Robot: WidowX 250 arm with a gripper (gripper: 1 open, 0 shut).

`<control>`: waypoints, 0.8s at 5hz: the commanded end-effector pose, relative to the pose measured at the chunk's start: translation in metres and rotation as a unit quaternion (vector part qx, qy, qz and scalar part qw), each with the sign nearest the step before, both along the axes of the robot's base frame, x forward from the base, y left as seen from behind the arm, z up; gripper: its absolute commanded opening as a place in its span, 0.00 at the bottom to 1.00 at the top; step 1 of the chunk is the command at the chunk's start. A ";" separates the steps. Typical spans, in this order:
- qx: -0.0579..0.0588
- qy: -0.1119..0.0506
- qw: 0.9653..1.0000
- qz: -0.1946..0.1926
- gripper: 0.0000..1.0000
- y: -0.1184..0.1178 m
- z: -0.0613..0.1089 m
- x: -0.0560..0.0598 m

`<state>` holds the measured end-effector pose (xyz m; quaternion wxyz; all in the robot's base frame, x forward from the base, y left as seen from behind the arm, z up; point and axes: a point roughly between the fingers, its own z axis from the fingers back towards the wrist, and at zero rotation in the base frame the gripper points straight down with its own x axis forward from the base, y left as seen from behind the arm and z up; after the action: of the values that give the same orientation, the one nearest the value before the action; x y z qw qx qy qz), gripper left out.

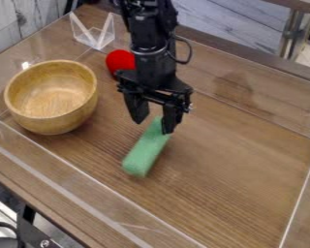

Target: Remove the green block from the brown bowl and put it on the table

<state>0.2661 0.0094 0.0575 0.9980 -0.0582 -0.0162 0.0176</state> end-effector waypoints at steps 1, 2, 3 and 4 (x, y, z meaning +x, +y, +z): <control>0.014 -0.034 0.999 0.003 1.00 0.003 0.020 0.013; 0.024 -0.044 0.999 -0.001 1.00 0.003 0.027 0.015; 0.030 -0.054 0.998 -0.004 1.00 0.002 0.033 0.017; 0.034 -0.062 0.997 -0.004 1.00 0.002 0.037 0.018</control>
<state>0.2732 0.0131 0.0727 0.9988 -0.0289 -0.0365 0.0157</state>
